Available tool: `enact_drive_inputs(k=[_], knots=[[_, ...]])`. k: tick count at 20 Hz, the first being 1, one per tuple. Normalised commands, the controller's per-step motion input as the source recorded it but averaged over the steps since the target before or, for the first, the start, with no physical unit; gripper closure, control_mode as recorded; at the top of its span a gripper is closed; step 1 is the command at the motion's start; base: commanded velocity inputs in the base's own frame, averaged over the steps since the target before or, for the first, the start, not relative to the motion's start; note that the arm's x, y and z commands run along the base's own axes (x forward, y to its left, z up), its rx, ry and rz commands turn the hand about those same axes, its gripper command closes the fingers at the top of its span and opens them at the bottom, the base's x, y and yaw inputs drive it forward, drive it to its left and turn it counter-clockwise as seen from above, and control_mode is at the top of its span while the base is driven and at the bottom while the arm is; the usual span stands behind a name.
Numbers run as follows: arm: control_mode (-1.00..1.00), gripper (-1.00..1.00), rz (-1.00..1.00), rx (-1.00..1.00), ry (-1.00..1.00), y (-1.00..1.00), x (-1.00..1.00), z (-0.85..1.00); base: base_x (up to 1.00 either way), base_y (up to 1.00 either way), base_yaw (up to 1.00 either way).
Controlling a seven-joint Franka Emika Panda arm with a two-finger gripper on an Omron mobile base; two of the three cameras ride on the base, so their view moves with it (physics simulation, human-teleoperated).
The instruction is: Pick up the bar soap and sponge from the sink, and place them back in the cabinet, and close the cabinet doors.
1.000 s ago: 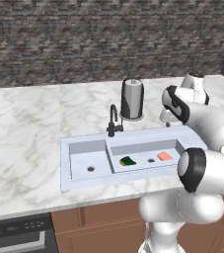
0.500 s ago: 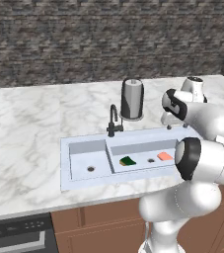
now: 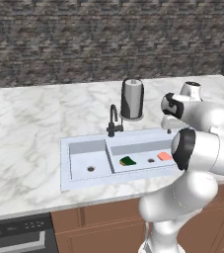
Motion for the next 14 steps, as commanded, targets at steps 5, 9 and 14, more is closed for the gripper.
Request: enact_drive_inputs(k=[5, 9, 14], knots=[[-1.00, -1.00, 0.00, -0.01, 0.00, 0.00, 0.19, -0.31, 0.00, 0.00, 0.00], [-1.00, -1.00, 0.00, 0.00, 0.01, 0.00, 0.20, -0.26, 0.00, 0.00, 0.00], [-1.00, -1.00, 0.00, 0.00, 0.02, -0.01, 0.13, -0.26, 0.00, 0.00, 0.00]])
